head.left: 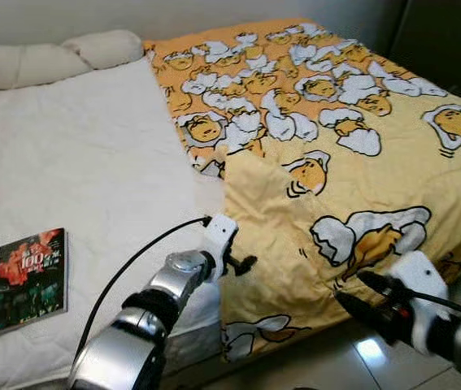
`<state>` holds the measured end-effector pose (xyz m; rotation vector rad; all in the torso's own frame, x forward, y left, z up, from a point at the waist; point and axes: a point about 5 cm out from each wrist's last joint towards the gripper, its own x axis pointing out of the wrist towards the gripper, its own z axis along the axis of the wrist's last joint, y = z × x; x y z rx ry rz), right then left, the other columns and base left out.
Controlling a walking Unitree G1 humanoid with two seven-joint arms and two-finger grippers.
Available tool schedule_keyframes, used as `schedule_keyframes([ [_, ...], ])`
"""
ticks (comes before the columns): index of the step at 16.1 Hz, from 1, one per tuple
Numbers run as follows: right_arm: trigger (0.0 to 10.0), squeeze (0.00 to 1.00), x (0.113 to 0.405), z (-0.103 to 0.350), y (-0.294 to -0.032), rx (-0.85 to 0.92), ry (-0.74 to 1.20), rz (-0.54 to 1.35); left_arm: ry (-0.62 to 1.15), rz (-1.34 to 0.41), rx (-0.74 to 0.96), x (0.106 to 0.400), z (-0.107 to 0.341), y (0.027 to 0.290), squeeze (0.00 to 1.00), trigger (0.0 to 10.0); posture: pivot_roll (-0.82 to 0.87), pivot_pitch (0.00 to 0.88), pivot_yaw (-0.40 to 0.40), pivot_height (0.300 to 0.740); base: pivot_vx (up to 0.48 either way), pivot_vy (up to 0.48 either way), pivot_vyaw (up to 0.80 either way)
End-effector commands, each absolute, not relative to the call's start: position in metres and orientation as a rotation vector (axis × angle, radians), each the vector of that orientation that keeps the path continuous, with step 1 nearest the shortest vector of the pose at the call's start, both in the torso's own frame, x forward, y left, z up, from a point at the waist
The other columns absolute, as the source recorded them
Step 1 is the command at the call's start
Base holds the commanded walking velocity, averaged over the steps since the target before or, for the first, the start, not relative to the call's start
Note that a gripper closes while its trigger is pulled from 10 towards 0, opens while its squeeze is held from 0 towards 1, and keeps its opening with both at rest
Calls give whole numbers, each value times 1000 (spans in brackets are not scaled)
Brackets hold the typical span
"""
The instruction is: Clean up the room
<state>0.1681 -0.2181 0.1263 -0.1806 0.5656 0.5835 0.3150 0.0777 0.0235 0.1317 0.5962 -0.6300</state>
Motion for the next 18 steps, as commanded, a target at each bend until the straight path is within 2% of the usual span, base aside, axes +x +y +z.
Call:
schedule_keyframes([
  [1,10000,0,165,133,-217,-177,564,604,587,-585,175,319,25,83,0,10000,-278,50,86,740,0,0,0],
  [3,10000,0,154,135,-216,-164,605,655,586,-519,151,322,25,87,0,10000,-286,68,87,740,0,0,0],
  [8,10000,0,145,143,-214,-150,631,676,668,-538,52,305,8,73,0,10000,-330,112,77,740,0,0,0],
  [10,10000,0,138,144,-212,-145,651,701,688,-527,81,300,2,72,0,10000,-336,128,68,740,0,0,0],
  [13,10000,0,130,149,-210,-134,670,730,706,-461,159,296,-4,80,0,10000,-344,156,56,740,0,0,0],
  [18,10000,0,124,148,-207,-113,688,731,602,-283,115,308,6,95,0,10000,-329,154,59,740,0,0,0],
])
